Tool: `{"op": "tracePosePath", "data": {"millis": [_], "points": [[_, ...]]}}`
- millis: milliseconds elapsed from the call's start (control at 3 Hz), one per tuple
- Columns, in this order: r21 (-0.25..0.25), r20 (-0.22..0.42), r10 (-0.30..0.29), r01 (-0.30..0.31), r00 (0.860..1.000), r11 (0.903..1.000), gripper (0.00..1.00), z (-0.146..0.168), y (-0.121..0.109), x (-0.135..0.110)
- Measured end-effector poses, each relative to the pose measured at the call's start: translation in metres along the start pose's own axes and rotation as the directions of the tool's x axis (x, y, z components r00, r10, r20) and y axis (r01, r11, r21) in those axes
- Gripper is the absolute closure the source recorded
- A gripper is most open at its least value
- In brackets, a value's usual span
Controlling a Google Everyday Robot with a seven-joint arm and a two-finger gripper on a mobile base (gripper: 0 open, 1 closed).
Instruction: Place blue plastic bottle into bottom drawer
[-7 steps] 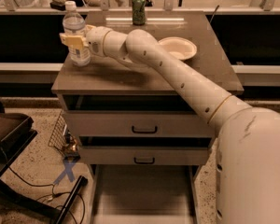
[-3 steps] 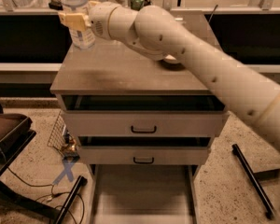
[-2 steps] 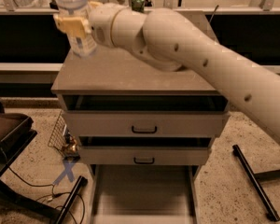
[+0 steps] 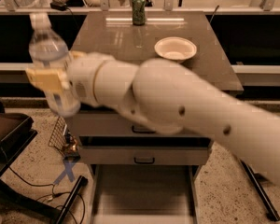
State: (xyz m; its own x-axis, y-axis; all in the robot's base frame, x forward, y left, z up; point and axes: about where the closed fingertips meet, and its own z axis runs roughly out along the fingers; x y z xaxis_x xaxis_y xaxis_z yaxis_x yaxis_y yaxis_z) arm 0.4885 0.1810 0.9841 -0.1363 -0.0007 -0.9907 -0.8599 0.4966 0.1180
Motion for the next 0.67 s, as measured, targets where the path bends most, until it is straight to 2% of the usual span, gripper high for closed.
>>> {"op": "tracePosePath", "data": {"millis": [333,667], "points": [[0.148,-0.166,0.116,-0.091,0.979,0.9848,1.0,-0.0725,-0.012,0.1319],[0.147,-0.167,0.117,-0.092,0.979,0.9849,1.0,-0.0723,-0.0131,0.1348]]}}
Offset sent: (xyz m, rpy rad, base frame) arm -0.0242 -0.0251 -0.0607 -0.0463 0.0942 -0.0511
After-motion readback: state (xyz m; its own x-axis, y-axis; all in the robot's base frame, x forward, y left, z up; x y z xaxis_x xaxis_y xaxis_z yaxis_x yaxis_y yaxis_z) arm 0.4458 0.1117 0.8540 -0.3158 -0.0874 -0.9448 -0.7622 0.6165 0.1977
